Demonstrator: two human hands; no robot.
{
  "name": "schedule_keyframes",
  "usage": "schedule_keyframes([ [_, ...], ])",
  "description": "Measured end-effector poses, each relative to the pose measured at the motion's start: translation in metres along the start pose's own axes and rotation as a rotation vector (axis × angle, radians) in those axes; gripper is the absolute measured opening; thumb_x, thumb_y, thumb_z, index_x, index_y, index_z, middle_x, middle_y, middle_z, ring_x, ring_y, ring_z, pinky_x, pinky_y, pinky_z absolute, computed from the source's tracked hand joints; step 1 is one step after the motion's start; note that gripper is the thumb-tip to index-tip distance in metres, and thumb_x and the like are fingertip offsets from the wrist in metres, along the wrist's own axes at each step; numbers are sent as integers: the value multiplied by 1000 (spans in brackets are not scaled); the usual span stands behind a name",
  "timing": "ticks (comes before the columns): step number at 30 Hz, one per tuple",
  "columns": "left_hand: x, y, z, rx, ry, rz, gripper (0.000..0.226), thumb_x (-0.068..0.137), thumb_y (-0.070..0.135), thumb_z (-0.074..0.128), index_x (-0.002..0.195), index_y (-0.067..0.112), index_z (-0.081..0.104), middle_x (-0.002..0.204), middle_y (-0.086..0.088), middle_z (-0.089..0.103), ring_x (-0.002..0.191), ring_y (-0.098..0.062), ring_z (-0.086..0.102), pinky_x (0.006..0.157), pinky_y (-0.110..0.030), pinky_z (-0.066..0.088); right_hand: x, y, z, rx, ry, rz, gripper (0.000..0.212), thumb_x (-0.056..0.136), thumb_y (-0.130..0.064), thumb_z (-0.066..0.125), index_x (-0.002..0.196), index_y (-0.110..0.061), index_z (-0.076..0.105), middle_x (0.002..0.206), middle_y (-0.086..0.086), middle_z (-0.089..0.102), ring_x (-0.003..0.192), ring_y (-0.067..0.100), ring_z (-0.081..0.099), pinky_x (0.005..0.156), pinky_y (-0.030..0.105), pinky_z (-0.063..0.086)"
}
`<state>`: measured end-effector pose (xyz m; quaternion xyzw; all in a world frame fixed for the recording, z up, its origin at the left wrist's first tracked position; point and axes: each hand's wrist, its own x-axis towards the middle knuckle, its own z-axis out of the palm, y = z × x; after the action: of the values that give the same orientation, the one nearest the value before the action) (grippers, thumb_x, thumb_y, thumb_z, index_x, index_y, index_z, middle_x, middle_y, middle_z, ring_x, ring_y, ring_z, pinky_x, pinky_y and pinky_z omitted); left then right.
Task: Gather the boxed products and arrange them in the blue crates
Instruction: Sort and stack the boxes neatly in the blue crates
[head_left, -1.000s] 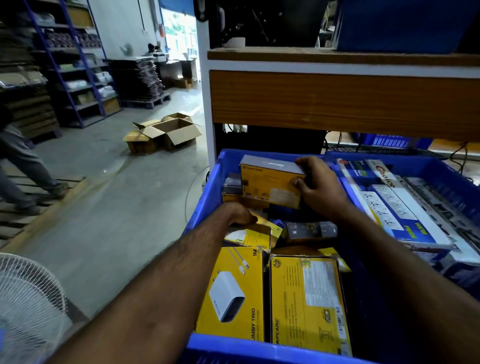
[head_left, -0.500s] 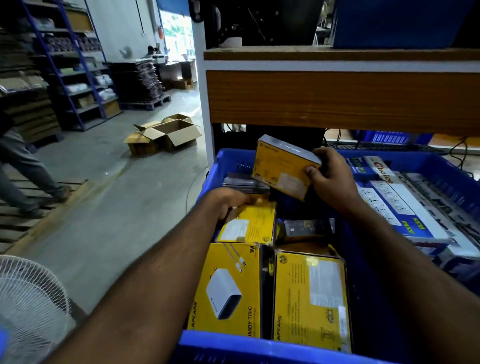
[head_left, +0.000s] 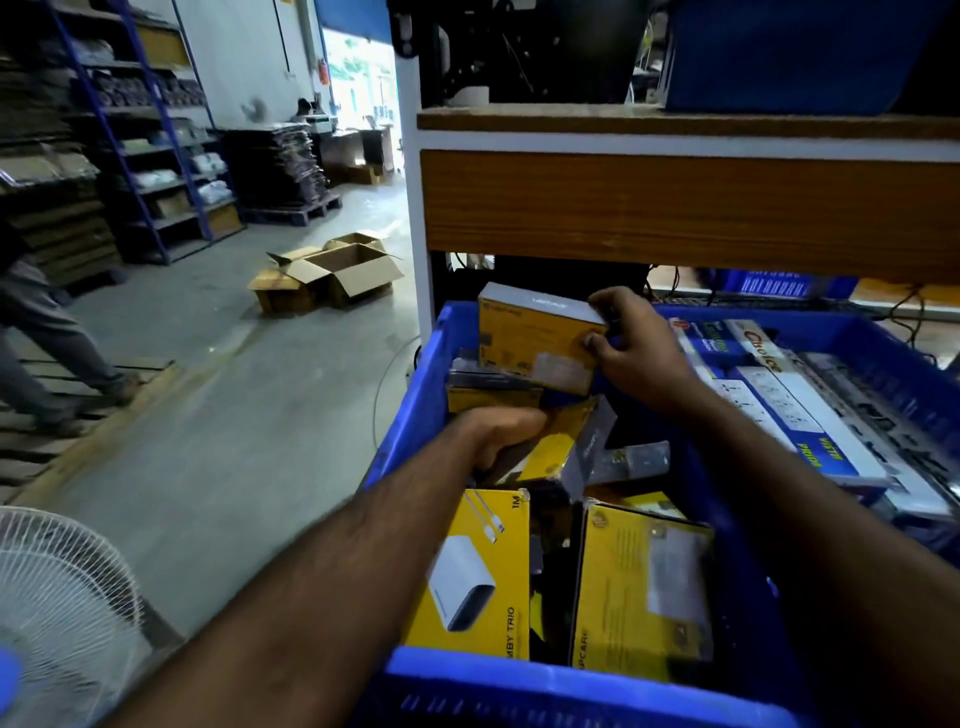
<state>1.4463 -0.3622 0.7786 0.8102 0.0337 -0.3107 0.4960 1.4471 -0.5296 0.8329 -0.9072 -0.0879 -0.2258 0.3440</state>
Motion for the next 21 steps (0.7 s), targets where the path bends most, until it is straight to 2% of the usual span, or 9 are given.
schedule_keyframes([
  [3, -3, 2, 7, -32, -59, 98, 15, 94, 39, 54, 87, 26, 52, 85, -2, 53, 69, -12, 45, 68, -29, 36, 9, -6, 15, -10, -125, 24, 40, 89, -12, 66, 126, -11, 50, 125, 10, 54, 112, 23, 55, 91, 35, 50],
  [4, -2, 1, 11, -58, -77, 120, 20, 88, 47, 60, 93, 28, 54, 90, -2, 53, 71, -12, 46, 67, -28, 35, 12, -7, 21, -17, -168, 52, 39, 89, -10, 65, 125, -9, 50, 124, 12, 54, 110, 26, 56, 90, 39, 52],
  [6, 2, -3, 19, -81, -97, 139, 47, 72, 66, 70, 105, 35, 56, 98, 5, 54, 87, -11, 48, 78, -28, 35, 23, -9, 35, -66, -255, 97, 38, 88, -8, 65, 122, -7, 50, 122, 15, 55, 108, 30, 58, 88, 43, 52],
  [7, -1, -3, 22, -81, -95, 190, 53, 73, 67, 69, 114, 35, 57, 105, 11, 54, 96, -9, 46, 85, -27, 34, 28, -9, 43, -115, -295, 108, 38, 87, -8, 65, 122, -7, 50, 122, 15, 55, 110, 30, 57, 86, 40, 51],
  [9, 5, -7, 27, -74, -80, 254, 49, 92, 49, 58, 135, 26, 50, 124, 13, 53, 109, -5, 45, 95, -24, 36, 36, -8, 59, -207, -356, 111, 39, 85, -9, 68, 120, -7, 51, 122, 15, 56, 111, 30, 55, 82, 35, 47],
  [10, 7, -8, 28, -77, -74, 255, 47, 96, 41, 55, 139, 23, 48, 125, 10, 54, 112, -4, 47, 96, -23, 38, 39, -6, 67, -241, -374, 116, 39, 83, -9, 69, 119, -7, 51, 121, 16, 57, 111, 31, 55, 83, 35, 46],
  [12, 8, -8, 29, -71, -106, 233, 47, 95, 42, 56, 137, 21, 50, 121, 7, 59, 112, -7, 52, 100, -27, 42, 41, -1, 79, -297, -382, 145, 42, 81, -10, 71, 118, -7, 51, 121, 17, 55, 112, 33, 55, 87, 37, 46],
  [16, 2, -2, 24, 63, -118, 126, 63, 92, 55, 53, 140, 16, 46, 132, -5, 55, 118, -20, 52, 93, -31, 44, 43, 10, 90, -360, -368, 127, 41, 80, -18, 74, 116, -12, 53, 120, 12, 50, 107, 29, 54, 85, 37, 47],
  [21, 3, 2, 18, 113, -154, 111, 62, 93, 53, 51, 141, 14, 45, 135, -8, 52, 112, -19, 50, 85, -29, 40, 46, 8, 92, -384, -390, 84, 33, 81, -18, 73, 109, -16, 55, 114, 6, 54, 98, 22, 58, 83, 37, 53],
])
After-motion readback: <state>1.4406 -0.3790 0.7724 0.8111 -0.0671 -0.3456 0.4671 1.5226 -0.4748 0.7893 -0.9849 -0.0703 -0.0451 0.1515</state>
